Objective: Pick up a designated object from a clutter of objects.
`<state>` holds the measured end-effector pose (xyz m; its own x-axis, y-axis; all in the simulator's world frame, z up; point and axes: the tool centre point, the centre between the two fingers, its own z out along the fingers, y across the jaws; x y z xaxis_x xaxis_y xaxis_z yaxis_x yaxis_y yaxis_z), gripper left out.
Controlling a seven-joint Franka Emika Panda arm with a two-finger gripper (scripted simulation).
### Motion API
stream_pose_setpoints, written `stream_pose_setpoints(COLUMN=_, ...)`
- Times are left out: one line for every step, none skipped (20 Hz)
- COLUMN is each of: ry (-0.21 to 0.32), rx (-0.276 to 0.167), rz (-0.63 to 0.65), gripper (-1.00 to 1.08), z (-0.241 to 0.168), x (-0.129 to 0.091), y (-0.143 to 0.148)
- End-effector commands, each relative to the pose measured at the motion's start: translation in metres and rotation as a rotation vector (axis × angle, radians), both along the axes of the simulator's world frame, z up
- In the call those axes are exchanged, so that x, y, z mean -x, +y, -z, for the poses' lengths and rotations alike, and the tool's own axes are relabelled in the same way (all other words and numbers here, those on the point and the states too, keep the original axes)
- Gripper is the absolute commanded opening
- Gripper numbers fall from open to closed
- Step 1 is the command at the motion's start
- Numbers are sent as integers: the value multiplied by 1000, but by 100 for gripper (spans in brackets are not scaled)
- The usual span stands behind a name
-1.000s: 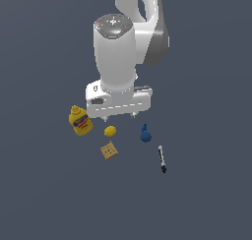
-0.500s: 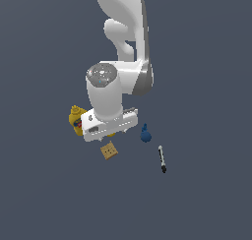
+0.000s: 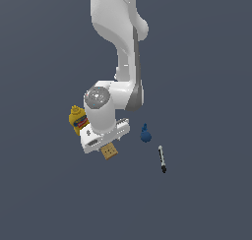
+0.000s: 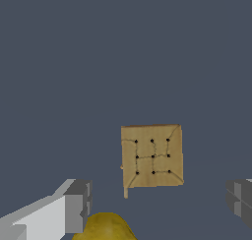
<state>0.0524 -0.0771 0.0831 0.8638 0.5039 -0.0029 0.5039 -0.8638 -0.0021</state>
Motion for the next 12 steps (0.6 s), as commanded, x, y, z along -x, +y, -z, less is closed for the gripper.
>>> stream_pose_setpoints(ry=-3, rx=0, rz=-25, gripper=100, z=10, x=0, y=-3)
stream_pose_setpoints(ry=-3, rx=0, rz=-32, gripper=100, z=14, x=0, y=-4)
stream_pose_setpoints(ry=-3, rx=0, rz=-37, gripper=100, z=16, x=0, y=-5)
stream_pose_setpoints(ry=-3, rx=0, rz=-42, gripper=100, z=18, x=0, y=-6)
stream_pose_setpoints(ry=-3, rx=0, rz=-46, gripper=100, z=20, x=0, y=-7)
stream_pose_setpoints(ry=-4, rx=0, rz=-48, gripper=100, z=21, x=0, y=-7)
stream_pose_setpoints(ry=-4, rx=0, rz=-50, gripper=100, z=22, x=0, y=-7)
stream_pose_setpoints(ry=-4, rx=0, rz=-50, gripper=100, z=22, x=0, y=-7)
stream_pose_setpoints(ry=-2, rx=0, rz=-47, gripper=100, z=21, x=1, y=-7)
stream_pose_setpoints(ry=-2, rx=0, rz=-47, gripper=100, z=22, x=1, y=-7)
stream_pose_setpoints(ry=-2, rx=0, rz=-47, gripper=100, z=23, x=1, y=-7)
stream_pose_setpoints(ry=-2, rx=0, rz=-47, gripper=100, z=24, x=1, y=-7)
